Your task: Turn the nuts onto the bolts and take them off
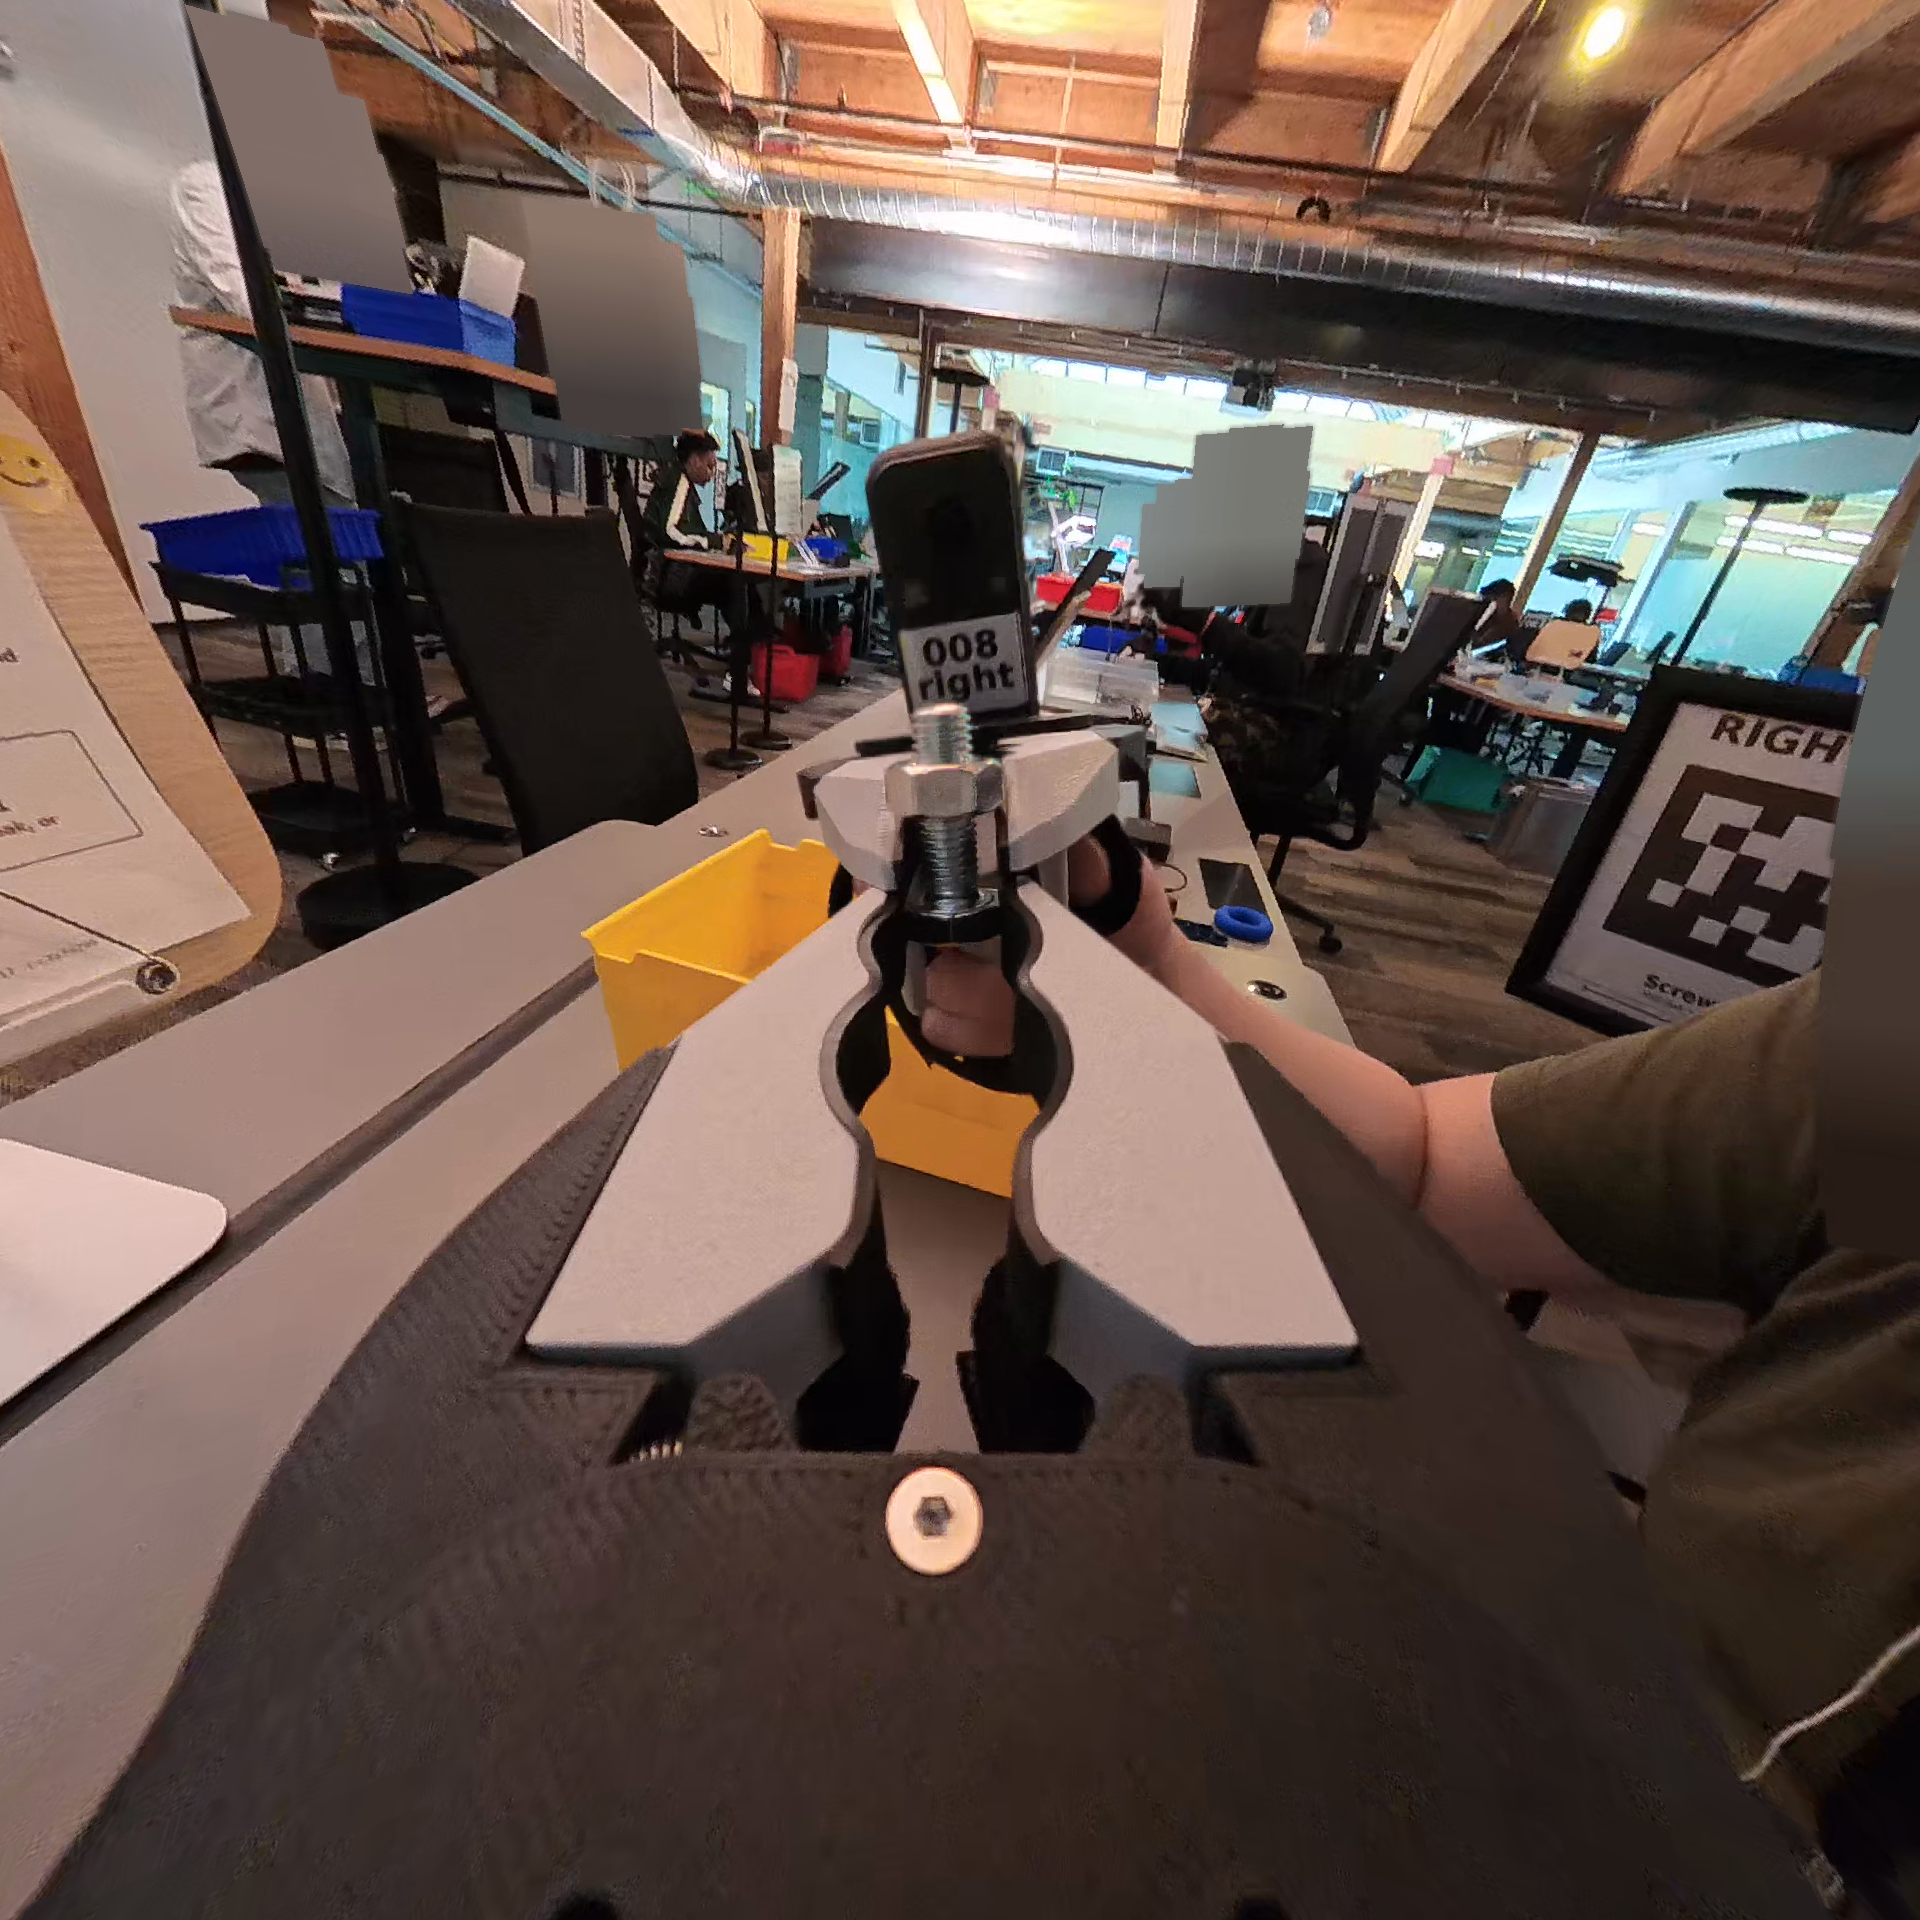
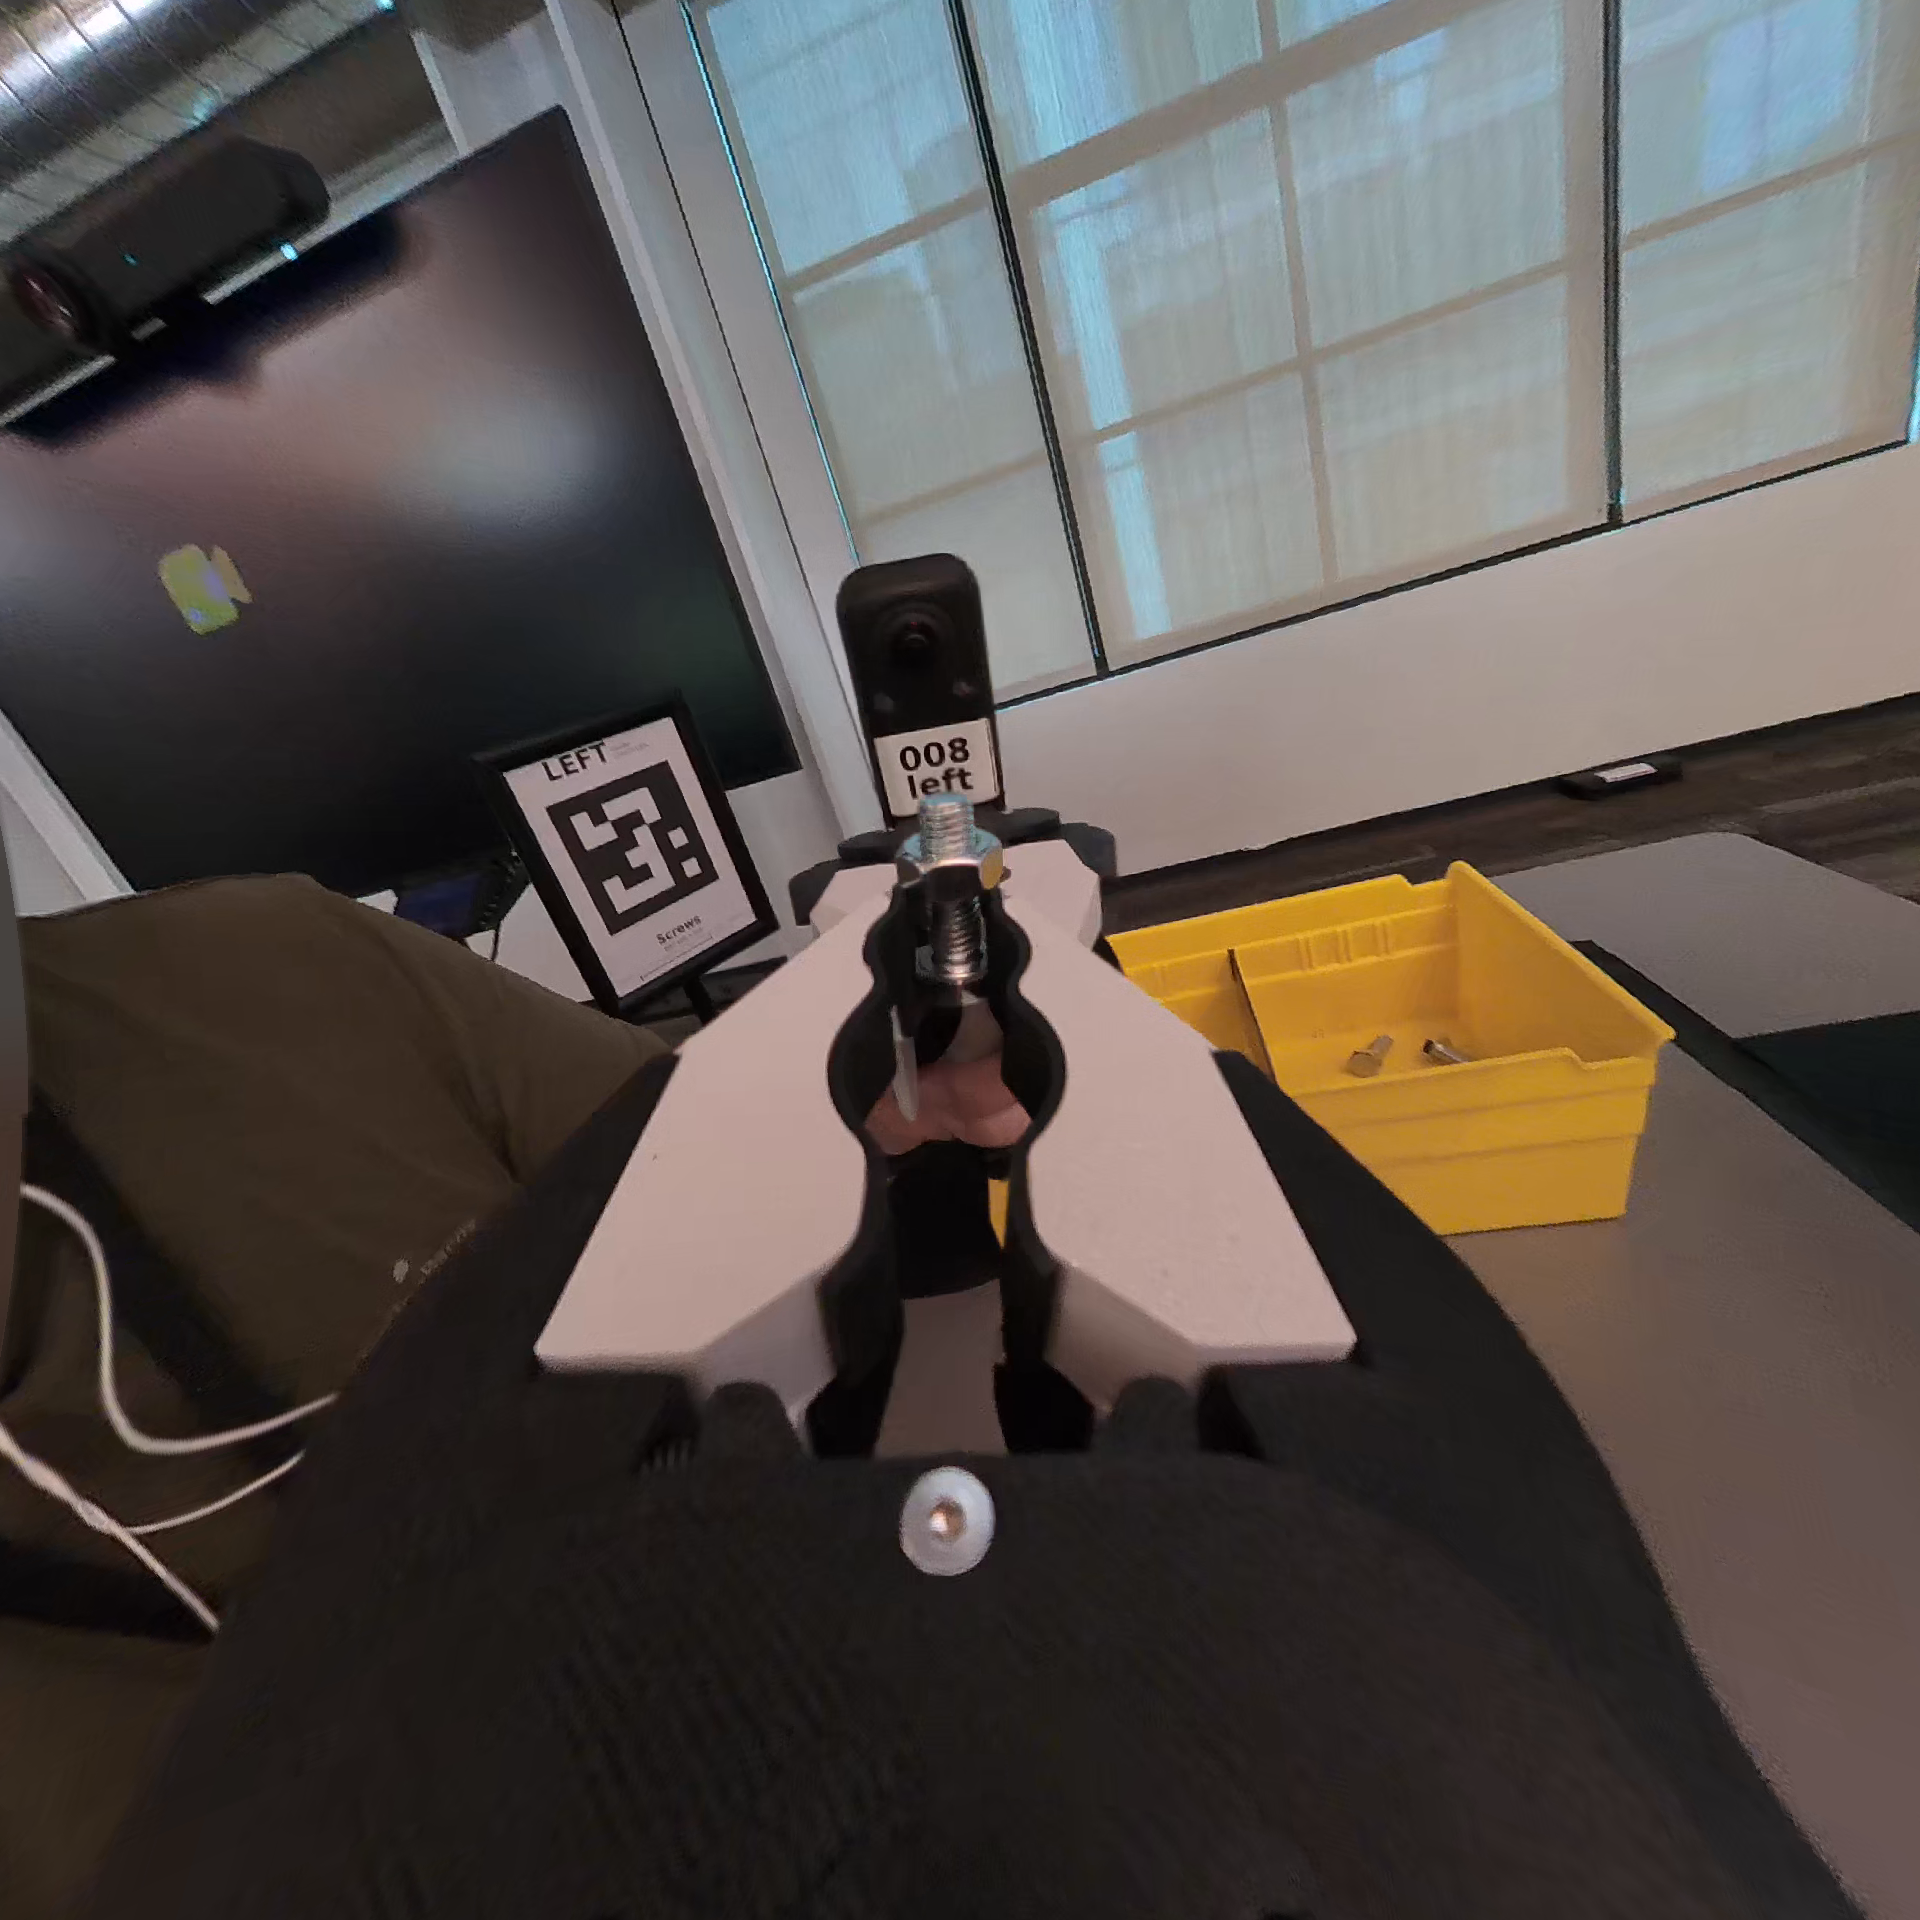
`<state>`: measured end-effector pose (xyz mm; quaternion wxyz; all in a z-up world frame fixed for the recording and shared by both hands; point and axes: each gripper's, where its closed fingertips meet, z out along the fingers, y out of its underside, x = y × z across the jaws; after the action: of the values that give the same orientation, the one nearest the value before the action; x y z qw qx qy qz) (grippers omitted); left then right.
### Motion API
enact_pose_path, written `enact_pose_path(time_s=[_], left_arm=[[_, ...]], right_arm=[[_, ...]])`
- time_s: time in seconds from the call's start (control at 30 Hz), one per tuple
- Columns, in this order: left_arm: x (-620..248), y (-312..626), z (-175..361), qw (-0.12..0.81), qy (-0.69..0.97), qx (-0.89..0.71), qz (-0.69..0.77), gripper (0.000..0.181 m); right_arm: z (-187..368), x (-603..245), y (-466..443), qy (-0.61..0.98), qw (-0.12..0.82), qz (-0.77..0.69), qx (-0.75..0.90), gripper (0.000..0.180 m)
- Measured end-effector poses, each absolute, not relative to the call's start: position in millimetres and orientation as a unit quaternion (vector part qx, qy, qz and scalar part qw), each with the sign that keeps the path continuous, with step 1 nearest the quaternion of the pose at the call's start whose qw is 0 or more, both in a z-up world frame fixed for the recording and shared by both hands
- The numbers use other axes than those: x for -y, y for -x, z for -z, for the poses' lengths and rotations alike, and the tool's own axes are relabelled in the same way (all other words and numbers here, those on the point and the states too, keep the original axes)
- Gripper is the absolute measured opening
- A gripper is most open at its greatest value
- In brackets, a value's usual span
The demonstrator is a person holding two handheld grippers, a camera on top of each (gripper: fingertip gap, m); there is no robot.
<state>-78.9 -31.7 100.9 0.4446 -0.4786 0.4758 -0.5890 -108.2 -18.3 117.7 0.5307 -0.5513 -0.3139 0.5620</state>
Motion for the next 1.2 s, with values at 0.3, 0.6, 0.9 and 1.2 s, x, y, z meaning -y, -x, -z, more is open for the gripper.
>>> enact_pose_path(time_s=[0.3,0.6,0.9,1.2], left_arm=[[35.7,66.5,-94.2,0.445,0.481,-0.468,0.593,0.039],[18.7,68.4,-78.2,0.497,0.528,-0.479,0.495,0.038],[10.8,80.0,-91.5,0.512,0.538,-0.466,0.481,0.036],[5.1,99.7,-93.0,0.519,0.547,-0.457,0.472,0.035]], right_arm=[[-126.1,20.3,81.6,0.590,0.547,-0.501,0.318,0.007],[-11.1,25.8,-135.7,0.902,0.383,-0.119,0.162,0.008],[120.5,58.9,-218.0,0.989,0.111,-0.093,0.024,0.008],[143.4,55.1,-248.9,0.993,0.096,-0.058,-0.046,0.008]])
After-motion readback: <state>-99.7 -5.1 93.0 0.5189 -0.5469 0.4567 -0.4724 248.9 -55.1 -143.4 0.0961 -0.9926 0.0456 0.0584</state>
